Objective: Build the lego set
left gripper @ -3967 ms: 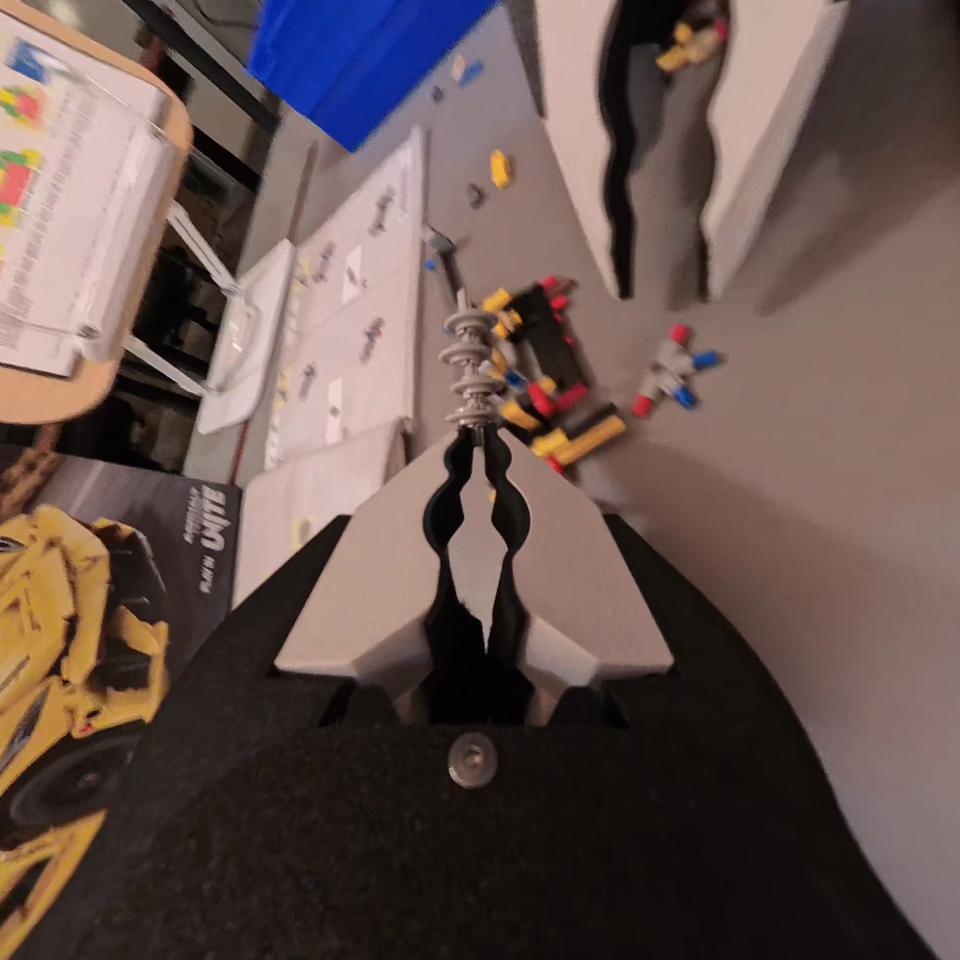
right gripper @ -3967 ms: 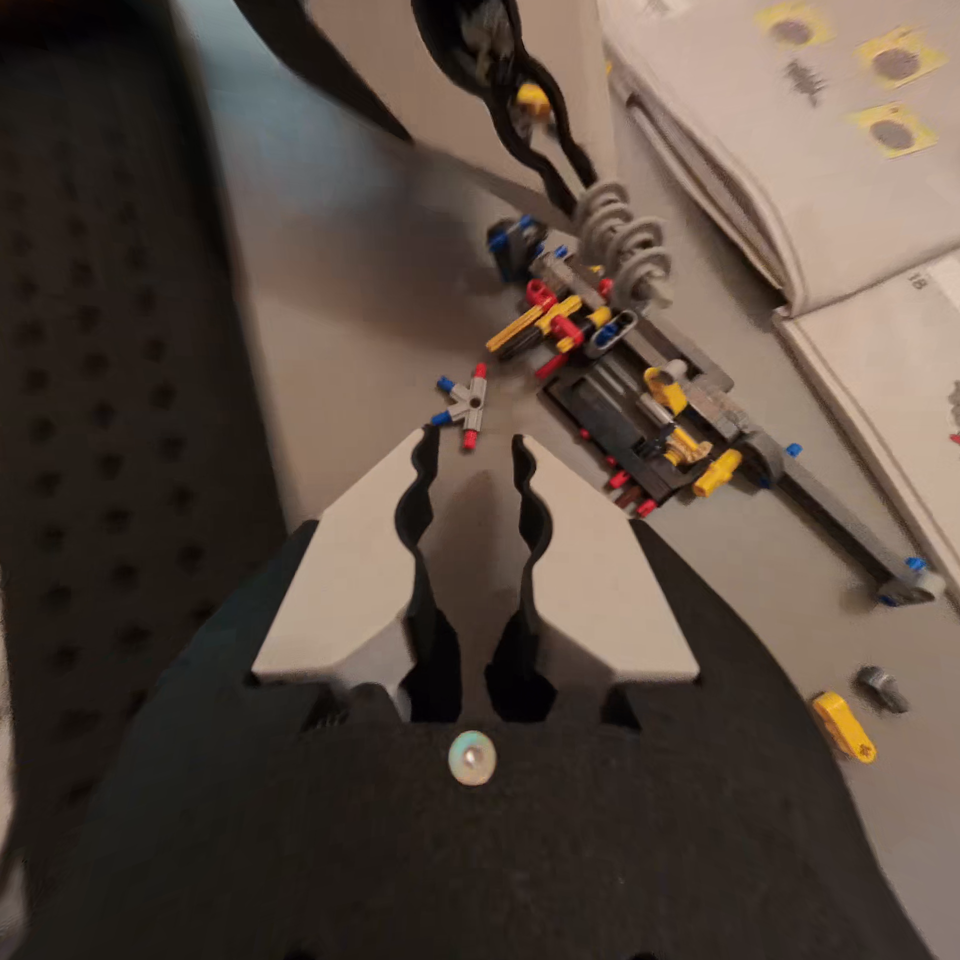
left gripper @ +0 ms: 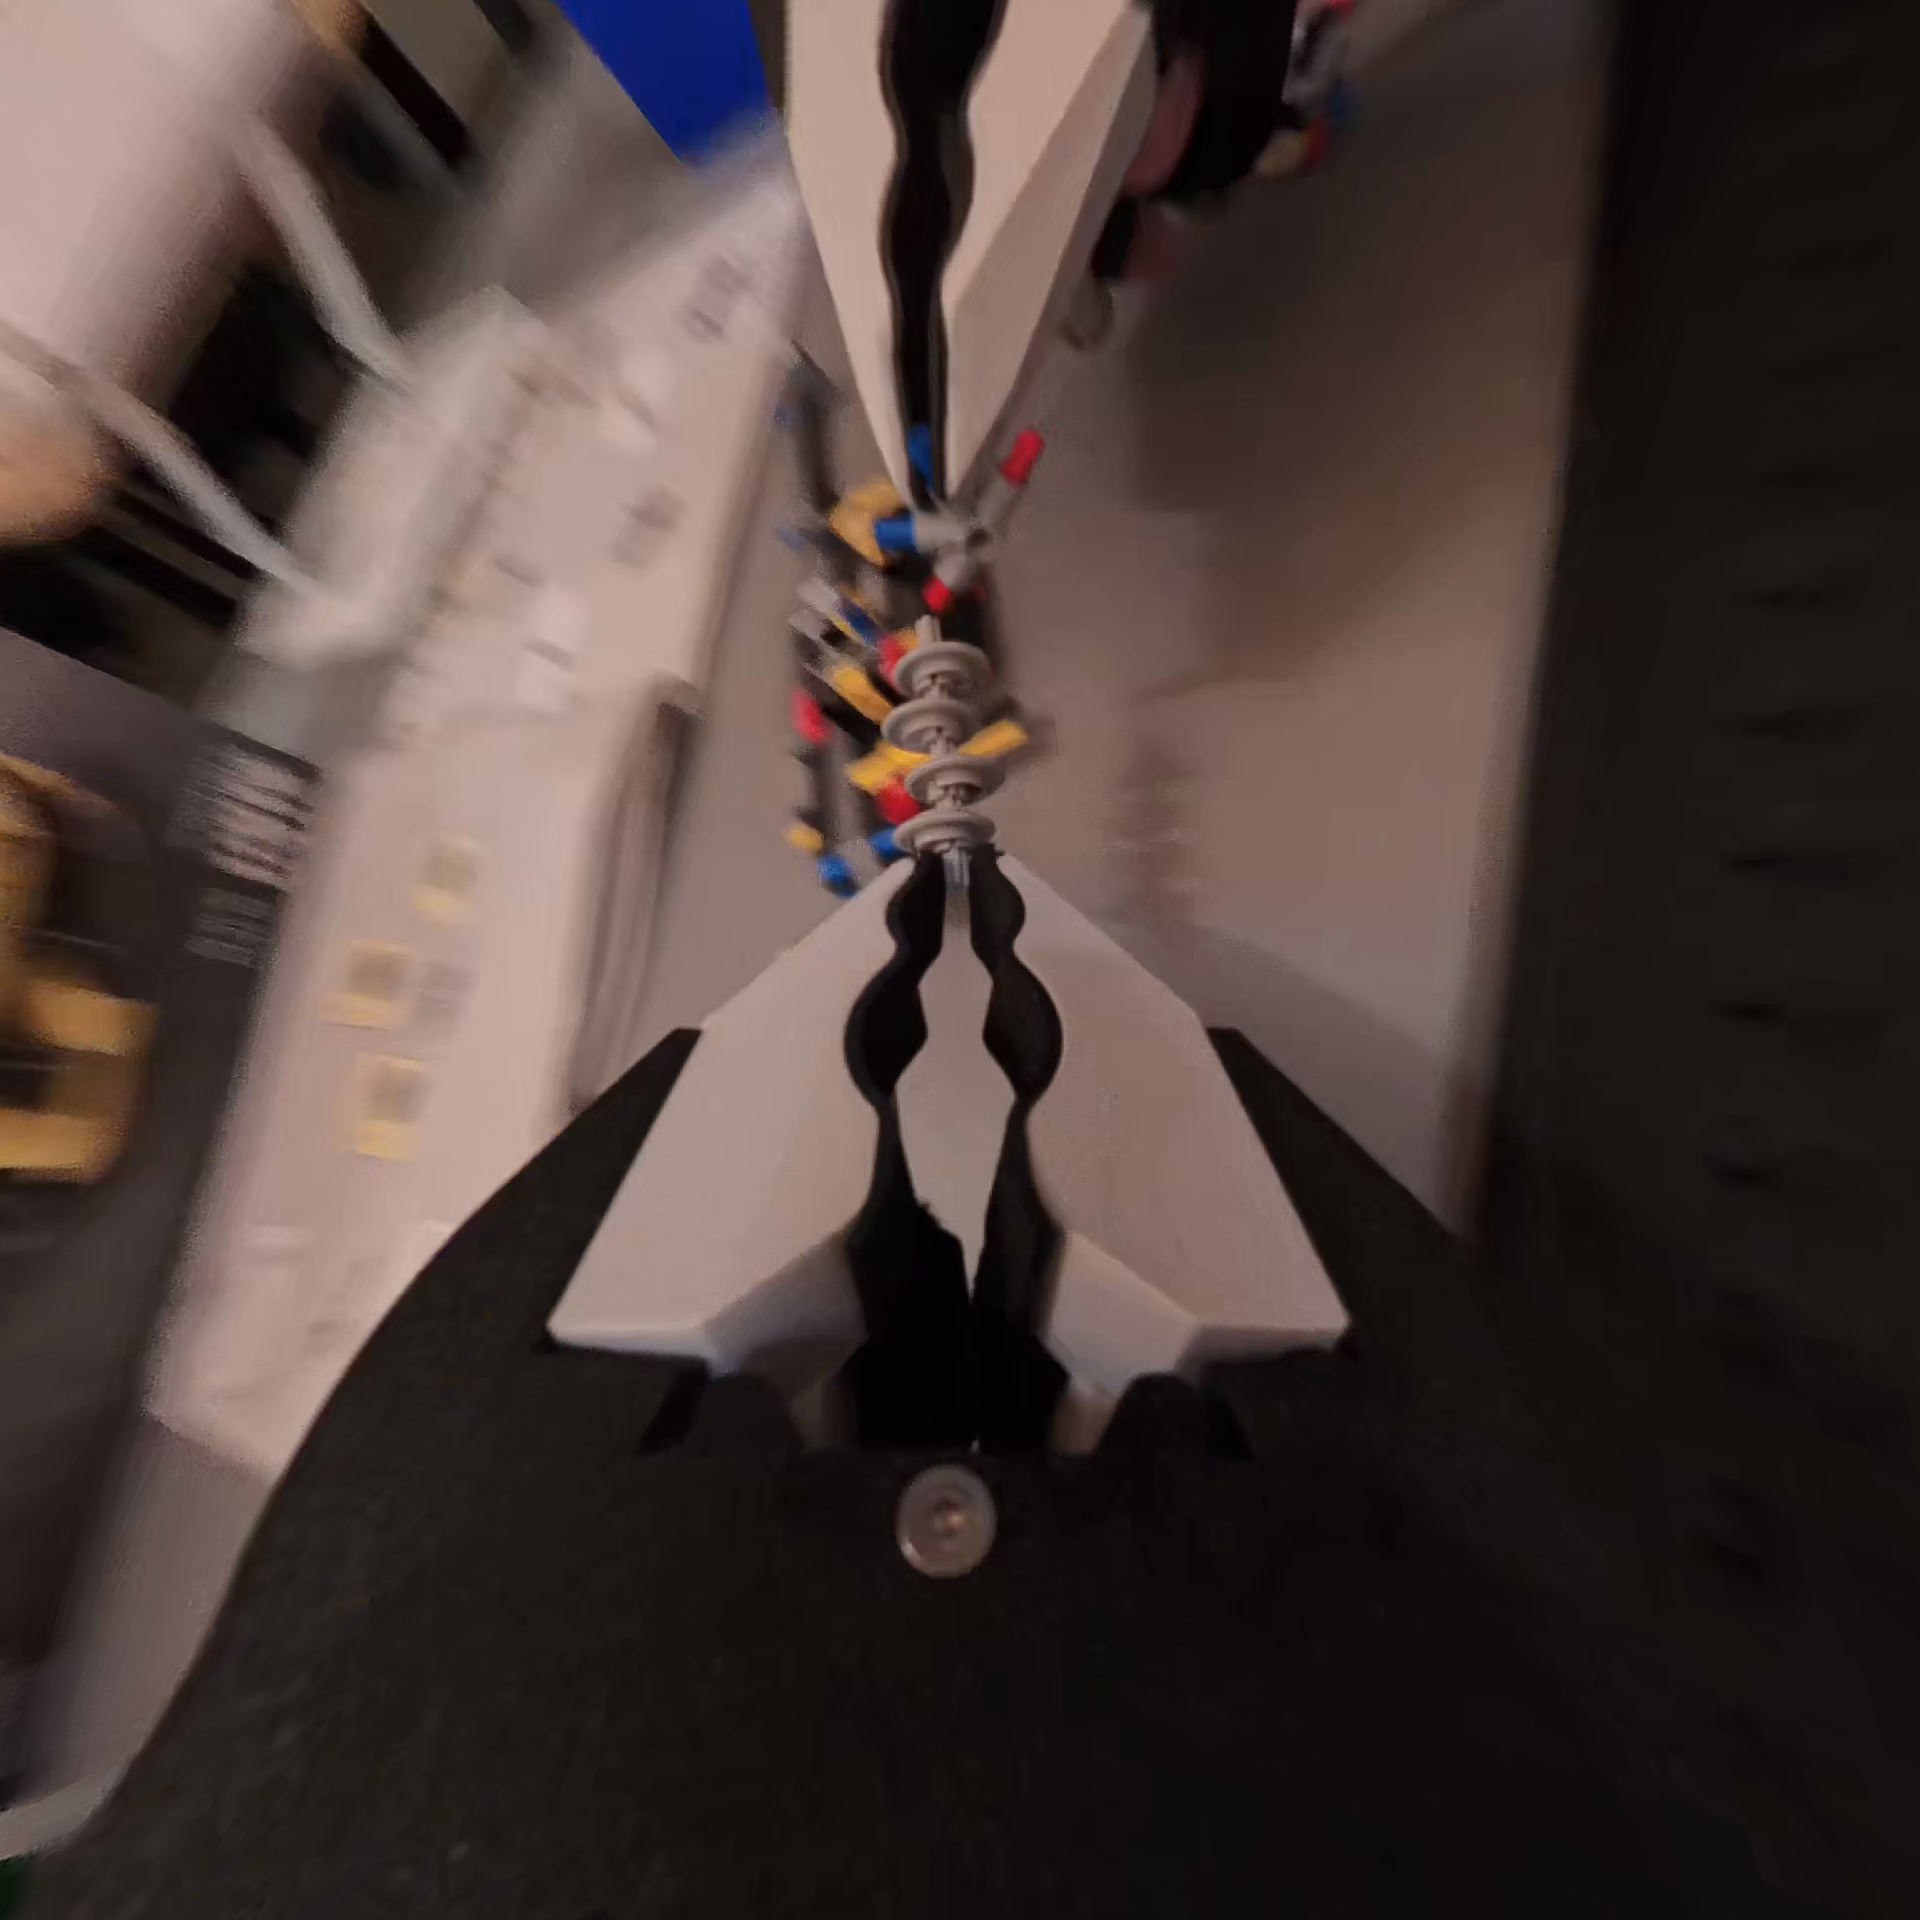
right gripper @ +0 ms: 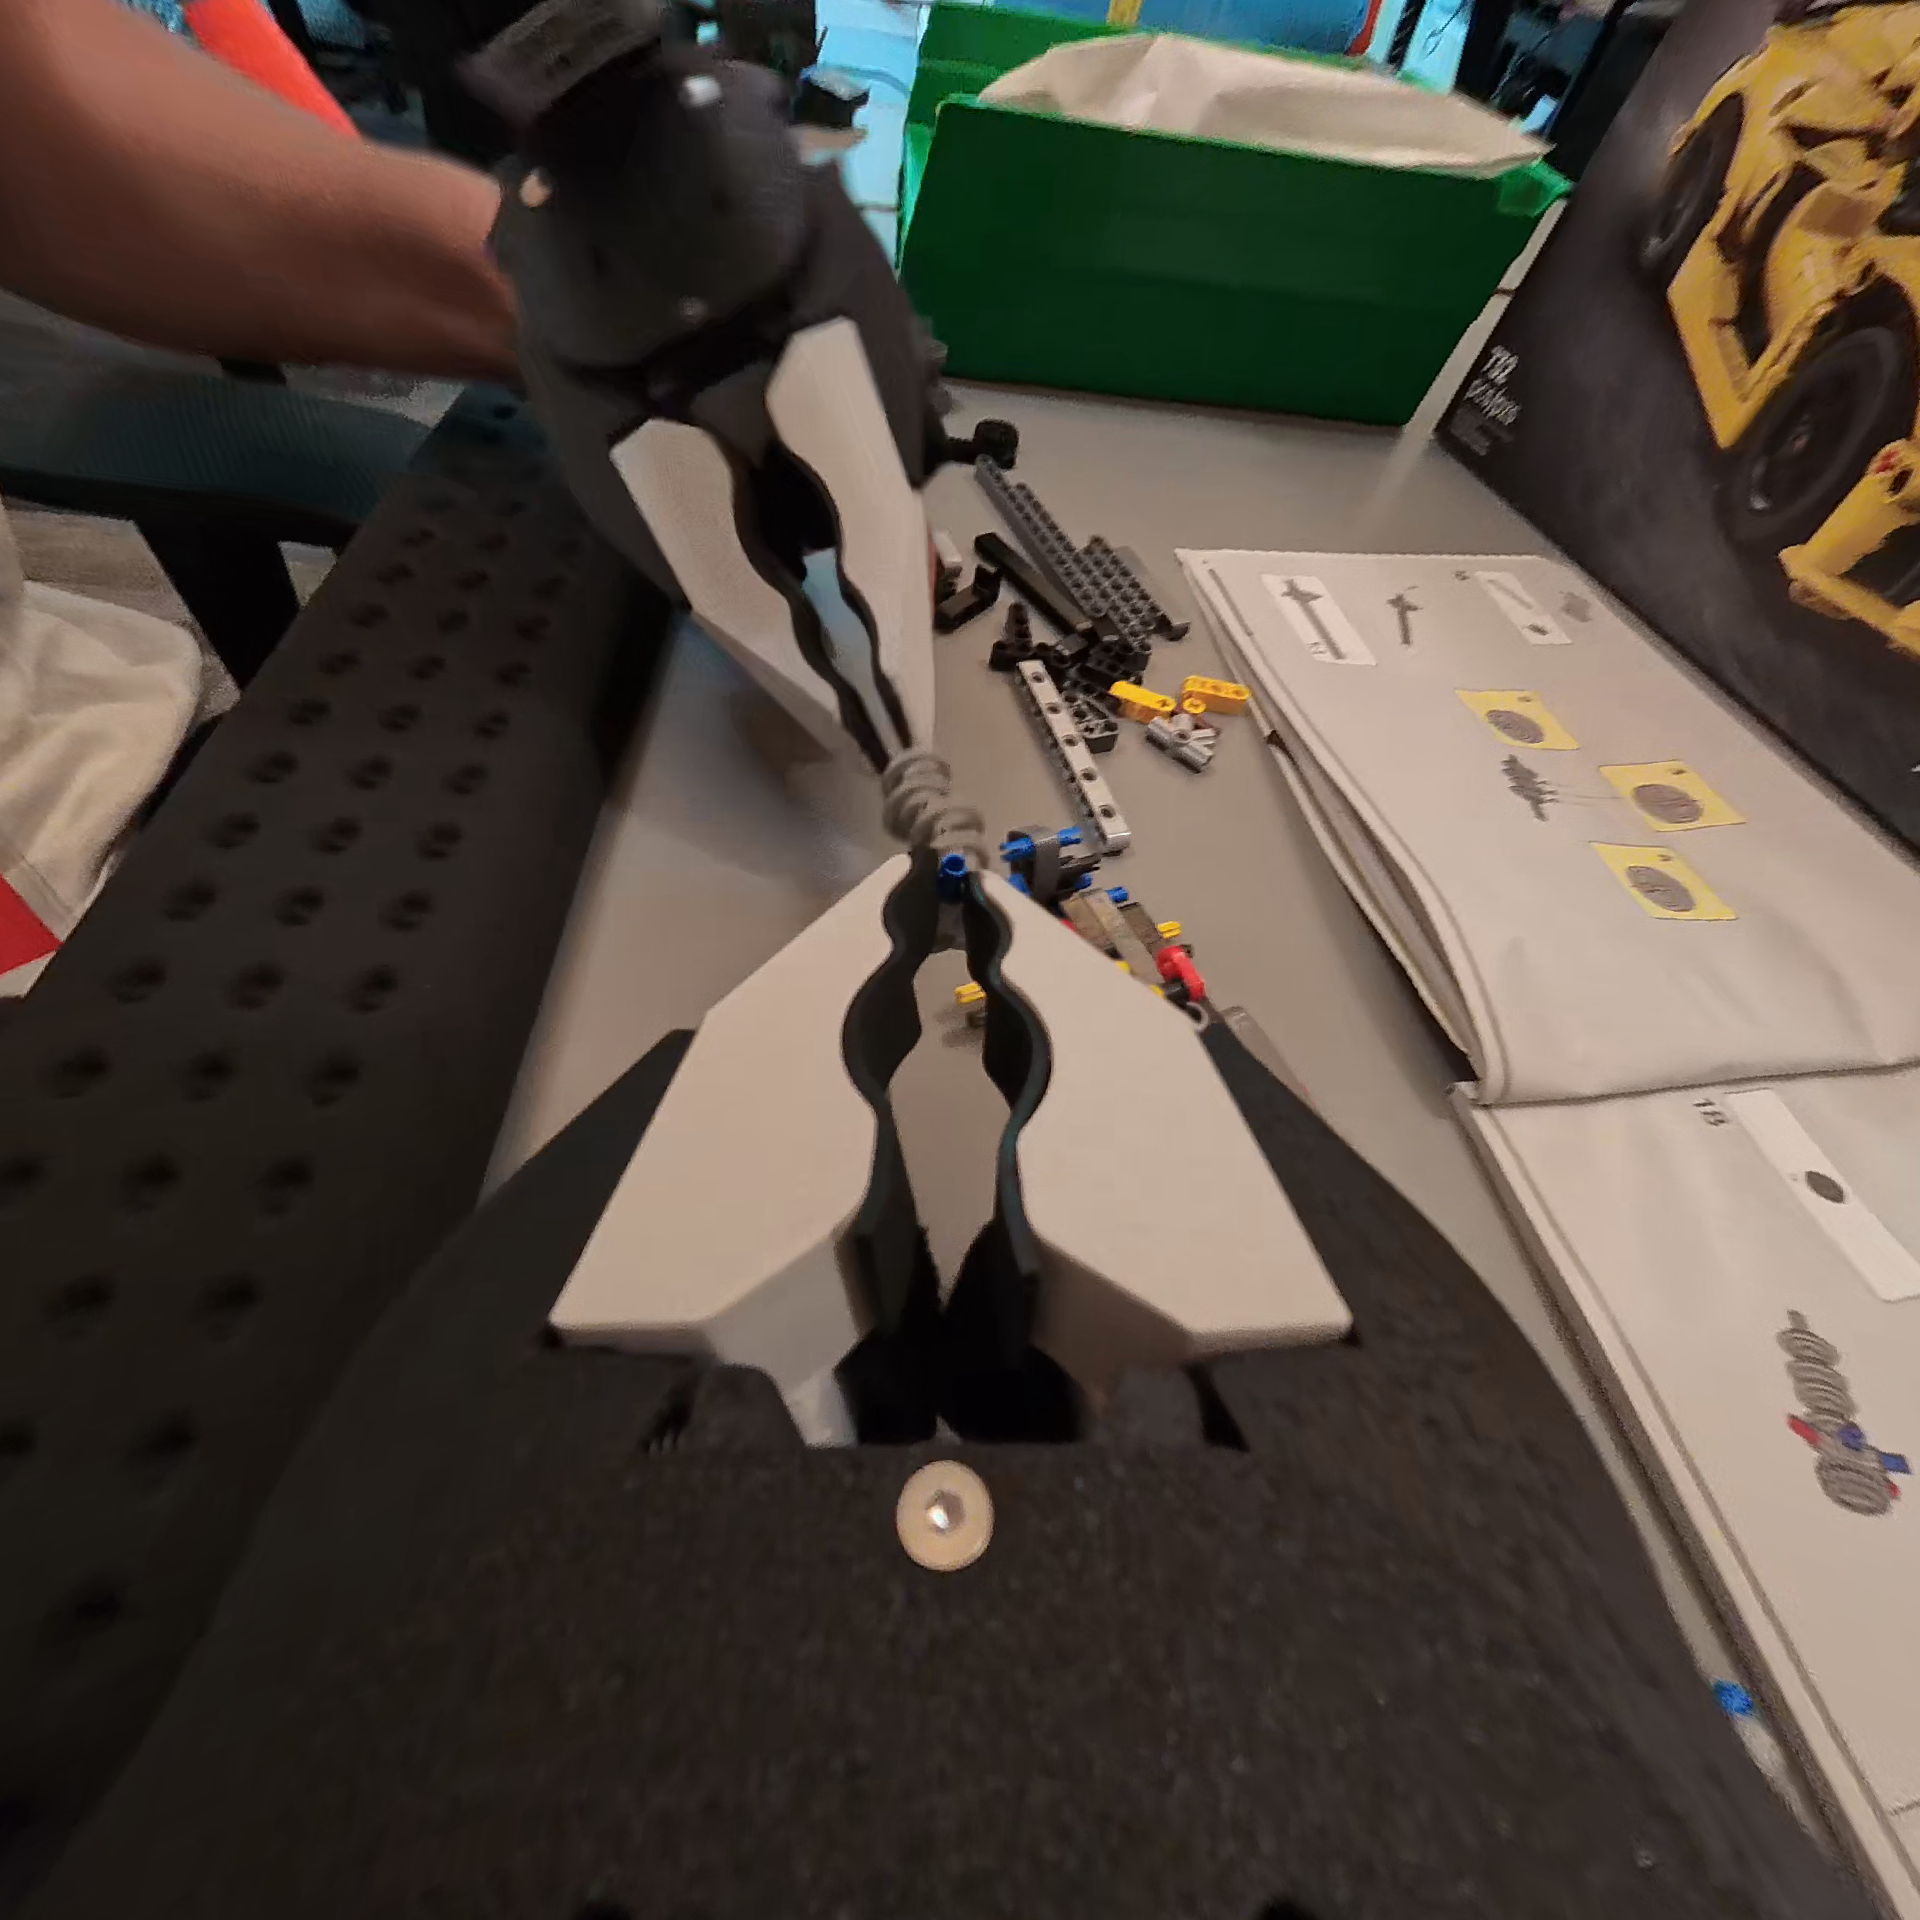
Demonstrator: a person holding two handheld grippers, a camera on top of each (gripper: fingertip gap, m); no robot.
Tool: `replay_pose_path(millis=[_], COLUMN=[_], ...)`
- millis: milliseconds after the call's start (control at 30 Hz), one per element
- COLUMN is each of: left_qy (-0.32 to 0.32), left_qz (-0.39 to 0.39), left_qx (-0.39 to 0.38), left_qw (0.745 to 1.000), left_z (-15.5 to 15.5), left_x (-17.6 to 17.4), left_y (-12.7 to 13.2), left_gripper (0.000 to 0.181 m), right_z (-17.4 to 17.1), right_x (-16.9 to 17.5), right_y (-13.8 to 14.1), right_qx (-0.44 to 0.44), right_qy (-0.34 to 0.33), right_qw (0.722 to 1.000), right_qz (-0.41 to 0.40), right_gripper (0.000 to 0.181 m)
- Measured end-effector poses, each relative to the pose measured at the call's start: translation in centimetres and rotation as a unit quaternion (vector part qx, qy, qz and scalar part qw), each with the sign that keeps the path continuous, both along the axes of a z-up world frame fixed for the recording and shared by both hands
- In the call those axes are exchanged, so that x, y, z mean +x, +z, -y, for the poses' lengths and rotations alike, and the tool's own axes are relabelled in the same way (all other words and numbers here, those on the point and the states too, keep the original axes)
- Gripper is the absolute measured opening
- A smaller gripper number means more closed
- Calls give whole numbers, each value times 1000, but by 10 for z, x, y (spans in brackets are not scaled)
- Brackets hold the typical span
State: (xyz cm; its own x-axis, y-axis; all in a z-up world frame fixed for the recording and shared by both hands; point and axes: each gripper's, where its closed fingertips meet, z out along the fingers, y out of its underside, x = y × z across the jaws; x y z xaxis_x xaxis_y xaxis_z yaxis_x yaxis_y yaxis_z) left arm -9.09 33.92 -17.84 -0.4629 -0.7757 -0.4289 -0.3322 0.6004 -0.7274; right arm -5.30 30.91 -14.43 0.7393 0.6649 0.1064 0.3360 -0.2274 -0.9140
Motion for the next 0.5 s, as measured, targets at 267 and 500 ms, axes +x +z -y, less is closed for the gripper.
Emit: replay_pose_path(millis=[267, 500], left_qy=[35, 28], left_qz=[204, 222], left_qx=[308, 314], left_qw=[929, 923], left_z=[-8, -4], left_x=[8, 9], left_y=[33, 34], left_gripper=[3, 3], right_z=[-6, -7], right_x=[14, 5], right_y=[31, 26], right_qx=[31, 27], right_qy=[-28, -25], right_qw=[993, 996], right_qz=[-113, -81], right_gripper=[3, 3])
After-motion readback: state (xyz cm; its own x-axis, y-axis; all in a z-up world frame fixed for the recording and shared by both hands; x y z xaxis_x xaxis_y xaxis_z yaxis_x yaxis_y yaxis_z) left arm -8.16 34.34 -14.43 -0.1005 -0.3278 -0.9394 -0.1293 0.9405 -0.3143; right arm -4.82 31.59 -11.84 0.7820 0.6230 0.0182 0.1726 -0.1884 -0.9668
